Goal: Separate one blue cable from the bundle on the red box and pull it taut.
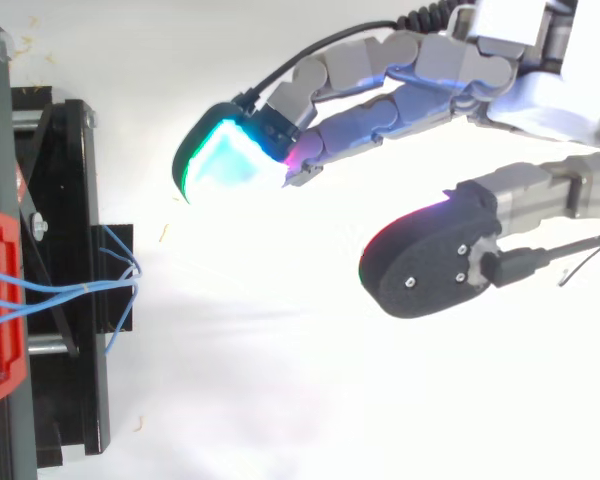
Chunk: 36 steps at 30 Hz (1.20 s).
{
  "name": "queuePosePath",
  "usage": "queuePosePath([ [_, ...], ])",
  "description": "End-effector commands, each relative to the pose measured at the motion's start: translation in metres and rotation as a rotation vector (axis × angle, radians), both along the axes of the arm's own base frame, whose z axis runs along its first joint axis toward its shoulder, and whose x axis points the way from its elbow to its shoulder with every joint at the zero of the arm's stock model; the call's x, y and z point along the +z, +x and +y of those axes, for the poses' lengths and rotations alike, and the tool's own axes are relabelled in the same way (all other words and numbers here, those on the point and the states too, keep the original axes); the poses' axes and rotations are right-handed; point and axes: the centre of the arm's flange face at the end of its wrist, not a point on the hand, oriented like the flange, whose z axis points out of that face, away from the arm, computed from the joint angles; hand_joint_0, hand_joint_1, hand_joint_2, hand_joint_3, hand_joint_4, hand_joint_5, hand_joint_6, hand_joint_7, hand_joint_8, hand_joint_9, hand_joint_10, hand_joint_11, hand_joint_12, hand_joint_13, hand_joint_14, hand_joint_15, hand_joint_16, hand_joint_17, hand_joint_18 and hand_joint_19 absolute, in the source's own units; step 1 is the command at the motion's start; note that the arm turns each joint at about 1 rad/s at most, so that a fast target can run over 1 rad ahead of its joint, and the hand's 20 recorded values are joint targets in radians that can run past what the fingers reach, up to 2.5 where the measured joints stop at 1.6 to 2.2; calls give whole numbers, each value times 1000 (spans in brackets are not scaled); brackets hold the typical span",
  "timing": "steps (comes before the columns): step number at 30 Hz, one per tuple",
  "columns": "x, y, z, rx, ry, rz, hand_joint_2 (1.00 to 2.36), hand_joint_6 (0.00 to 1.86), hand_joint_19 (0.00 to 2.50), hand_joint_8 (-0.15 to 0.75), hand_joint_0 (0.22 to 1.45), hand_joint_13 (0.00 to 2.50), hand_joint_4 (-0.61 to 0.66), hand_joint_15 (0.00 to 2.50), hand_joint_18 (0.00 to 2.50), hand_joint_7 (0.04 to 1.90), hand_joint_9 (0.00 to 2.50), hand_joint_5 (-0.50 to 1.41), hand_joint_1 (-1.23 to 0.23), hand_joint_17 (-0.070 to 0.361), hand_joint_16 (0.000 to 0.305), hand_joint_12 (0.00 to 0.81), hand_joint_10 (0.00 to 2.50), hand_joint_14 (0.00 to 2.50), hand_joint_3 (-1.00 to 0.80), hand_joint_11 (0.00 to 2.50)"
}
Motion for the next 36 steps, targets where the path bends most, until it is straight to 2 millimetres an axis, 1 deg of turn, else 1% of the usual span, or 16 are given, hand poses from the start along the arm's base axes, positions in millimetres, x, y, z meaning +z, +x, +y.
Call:
queuePosePath([
  [1,-5,-1,2,-25,-68,19,1000,501,362,213,438,493,127,270,291,645,551,-193,-566,104,46,370,6,10,-488,155],
  [8,-22,1,14,-63,-126,-65,1001,501,361,216,439,493,133,273,293,648,561,-188,-562,104,46,369,6,10,-489,154],
  [10,-31,3,19,-74,-149,-92,1000,501,361,216,440,493,135,269,294,645,564,-187,-562,103,46,369,5,10,-490,148],
  [12,-39,6,20,-85,-156,-87,1000,501,360,216,439,496,136,277,295,646,565,-187,-563,104,46,370,6,10,-489,155],
  [13,-49,9,22,-87,-159,-76,1000,501,361,217,439,497,136,266,296,645,565,-186,-563,104,46,370,6,9,-489,155],
  [14,-49,9,22,-87,-159,-76,1000,501,360,218,439,497,140,270,298,647,567,-186,-562,103,46,369,6,11,-488,152],
  [15,-57,10,22,-91,-159,-69,1000,501,360,220,439,499,139,271,300,648,568,-186,-562,103,46,369,6,10,-489,151],
  [16,-70,13,23,-91,-158,-55,1000,501,371,220,439,500,143,271,302,650,570,-184,-562,104,46,370,5,11,-487,152],
  [18,-75,15,26,-88,-152,-58,1000,501,366,220,439,507,144,280,307,651,573,-183,-563,104,46,370,5,10,-487,150],
  [19,-84,19,28,-89,-150,-65,1000,501,369,221,439,507,144,275,310,649,574,-182,-563,104,46,370,6,11,-487,158],
  [21,-83,23,29,-103,-149,-102,1001,501,375,222,438,515,147,277,320,648,580,-181,-563,105,47,371,6,10,-486,157],
  [25,-82,23,29,-136,-190,-93,1000,501,374,224,439,519,149,278,326,650,586,-180,-562,105,46,371,6,11,-488,169],
  [29,-108,26,28,-163,-210,-53,1000,501,381,225,440,534,150,286,340,654,597,-177,-562,105,47,374,6,10,-488,158],
  [31,-115,27,28,-163,-209,-49,1001,501,379,225,439,537,154,282,348,655,601,-177,-562,105,47,374,6,10,-487,164],
  [33,-127,33,31,-165,-199,-70,1001,501,379,226,439,543,156,286,350,658,600,-176,-562,105,47,374,9,10,-488,162],
  [36,-133,36,32,-166,-195,-84,1000,501,376,228,440,550,155,288,361,656,609,-174,-562,106,47,374,7,10,-487,174],
])
